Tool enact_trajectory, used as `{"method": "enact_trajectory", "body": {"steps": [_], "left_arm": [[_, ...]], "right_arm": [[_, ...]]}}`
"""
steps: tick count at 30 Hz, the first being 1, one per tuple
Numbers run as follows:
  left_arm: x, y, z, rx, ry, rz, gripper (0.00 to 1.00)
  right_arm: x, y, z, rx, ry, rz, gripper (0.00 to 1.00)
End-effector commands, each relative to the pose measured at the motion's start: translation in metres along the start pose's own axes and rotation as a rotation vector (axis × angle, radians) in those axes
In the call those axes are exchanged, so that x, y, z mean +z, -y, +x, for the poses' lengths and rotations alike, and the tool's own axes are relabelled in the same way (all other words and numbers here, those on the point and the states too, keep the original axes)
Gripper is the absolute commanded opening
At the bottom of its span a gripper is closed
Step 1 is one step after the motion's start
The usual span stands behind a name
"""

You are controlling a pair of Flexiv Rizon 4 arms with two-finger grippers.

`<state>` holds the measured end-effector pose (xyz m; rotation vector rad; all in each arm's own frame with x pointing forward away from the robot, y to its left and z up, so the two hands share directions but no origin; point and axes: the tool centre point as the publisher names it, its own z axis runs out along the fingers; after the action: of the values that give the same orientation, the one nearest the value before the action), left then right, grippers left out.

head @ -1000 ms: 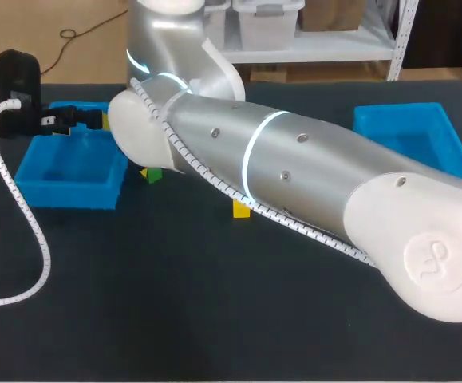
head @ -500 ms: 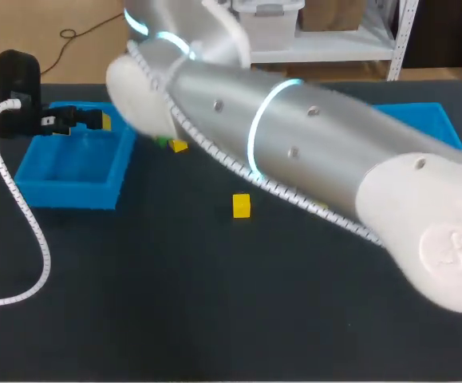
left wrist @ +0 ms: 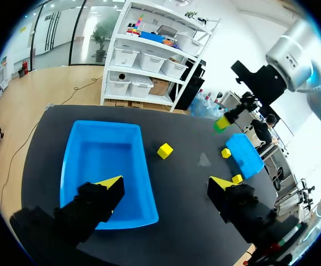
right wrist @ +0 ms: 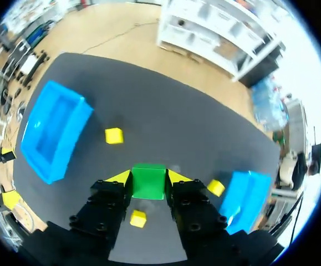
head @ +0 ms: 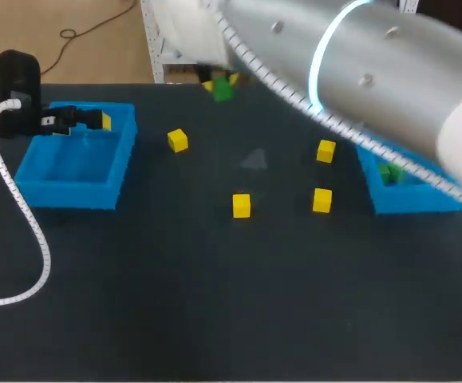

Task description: Put the green cubes in the right bin and the yellow cubes in the left bin.

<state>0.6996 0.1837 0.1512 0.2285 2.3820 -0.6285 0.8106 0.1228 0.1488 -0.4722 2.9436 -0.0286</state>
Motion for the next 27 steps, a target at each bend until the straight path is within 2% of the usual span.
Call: {"method": "enact_trajectory", "body": {"steps": [1,7,14,21,27], "left_arm": [[0.000,-0.001,0.001,0.001,0.005,0.006,1.00],[0.000,-0.001,0.001,0.001,0.005,0.006,1.00],[0.000,-0.001,0.001,0.001,0.005,0.006,1.00],[0.000,-0.001,0.001,0.001,0.005,0.006,1.00],[0.000,-0.001,0.001,0.001,0.005,0.006,1.00]], "right_arm": [[-0.012,0.037,0.070,0.070,0.283,-0.013,0.00],[-0.017,0.080,0.111,0.208,0.275,0.026,0.00],[-0.022,0.128,0.171,0.374,0.273,0.052,0.00],[-0.014,0.156,0.222,0.498,0.278,0.045,0.00],[-0.009,0.180,0.253,0.577,0.301,0.036,0.00]]}}
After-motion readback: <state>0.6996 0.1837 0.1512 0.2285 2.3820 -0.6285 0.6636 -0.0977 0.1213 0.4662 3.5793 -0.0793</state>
